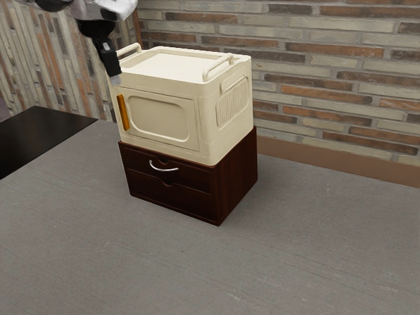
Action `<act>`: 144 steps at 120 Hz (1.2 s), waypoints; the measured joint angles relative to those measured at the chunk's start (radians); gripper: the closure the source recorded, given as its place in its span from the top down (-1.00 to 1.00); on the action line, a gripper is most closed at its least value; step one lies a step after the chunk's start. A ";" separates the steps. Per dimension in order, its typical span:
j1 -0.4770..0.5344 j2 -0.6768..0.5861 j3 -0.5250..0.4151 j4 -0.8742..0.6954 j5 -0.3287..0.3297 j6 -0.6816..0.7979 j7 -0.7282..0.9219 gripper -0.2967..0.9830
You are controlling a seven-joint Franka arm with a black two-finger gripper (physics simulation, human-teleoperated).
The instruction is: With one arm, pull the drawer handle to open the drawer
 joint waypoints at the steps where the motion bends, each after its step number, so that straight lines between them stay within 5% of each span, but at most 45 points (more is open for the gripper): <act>1: -0.010 0.001 0.000 -0.004 0.001 0.006 0.004 0.54; 29: -0.282 -0.062 0.004 -0.198 0.042 0.138 0.110 0.53; 50: -0.061 -0.160 0.017 -0.365 0.061 0.248 0.168 0.53; 85: -0.078 -0.204 0.051 -0.539 0.086 0.396 0.234 0.54; 110: -0.185 -0.234 0.187 -0.691 0.088 0.536 0.267 0.54; 144: -0.221 -0.270 0.209 -0.871 0.095 0.755 0.300 0.54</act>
